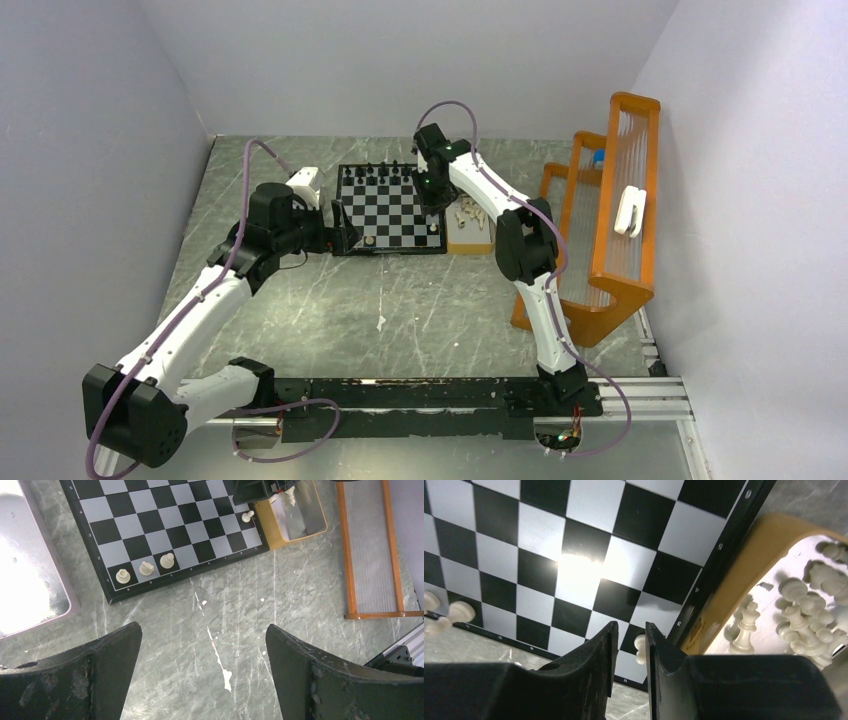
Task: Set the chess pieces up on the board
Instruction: Pick up the chess piece from the storage box.
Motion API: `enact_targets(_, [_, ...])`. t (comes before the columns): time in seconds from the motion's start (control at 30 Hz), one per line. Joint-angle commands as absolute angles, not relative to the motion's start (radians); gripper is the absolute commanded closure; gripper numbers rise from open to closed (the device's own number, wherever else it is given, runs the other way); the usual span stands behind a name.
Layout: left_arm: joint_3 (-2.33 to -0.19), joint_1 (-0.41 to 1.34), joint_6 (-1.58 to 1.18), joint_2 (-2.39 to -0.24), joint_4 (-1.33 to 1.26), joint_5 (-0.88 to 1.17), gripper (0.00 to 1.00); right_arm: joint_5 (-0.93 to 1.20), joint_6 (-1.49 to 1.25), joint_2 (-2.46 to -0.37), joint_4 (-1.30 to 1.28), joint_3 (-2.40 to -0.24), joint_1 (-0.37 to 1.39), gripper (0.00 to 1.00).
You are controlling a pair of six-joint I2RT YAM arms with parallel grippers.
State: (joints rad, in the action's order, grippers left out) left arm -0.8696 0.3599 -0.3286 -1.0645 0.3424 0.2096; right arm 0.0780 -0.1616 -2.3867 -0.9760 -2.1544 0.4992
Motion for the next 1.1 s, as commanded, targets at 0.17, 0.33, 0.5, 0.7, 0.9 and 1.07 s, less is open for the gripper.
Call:
enact_targets(0.17, [-0.884, 0.355, -0.324, -1.097, 0.35, 0.178, 0.02, 0.013, -0.199, -2.207, -0.806, -2.078, 0.474, 0.69])
enact_targets(0.33, [-0.904, 0.354, -0.282, -1.187, 0.364, 0.205, 0.0, -0.134, -0.186, -2.079, -0.688, -1.907, 0.446, 0.7])
enact_targets(0.5, [-0.931, 0.354, -0.248, -1.26, 0.414, 0.301, 0.0, -0.166, -0.154, -2.035, -0.62, -1.792, 0.423, 0.72])
enact_targets(0.7, [-0.933, 0.354, -0.209, -1.264, 0.416, 0.371, 0.0, -0.182, -0.145, -2.085, -0.608, -1.787, 0.409, 0.72])
enact_targets(0.9, [-0.899, 0.354, -0.189, -1.198, 0.414, 0.339, 0.0, -0.176, -0.078, -2.122, -0.565, -1.729, 0.398, 0.72])
enact_targets(1.07, [-0.901, 0.354, -0.19, -1.176, 0.415, 0.326, 0.0, -0.12, -0.063, -2.155, -0.573, -1.722, 0.387, 0.71])
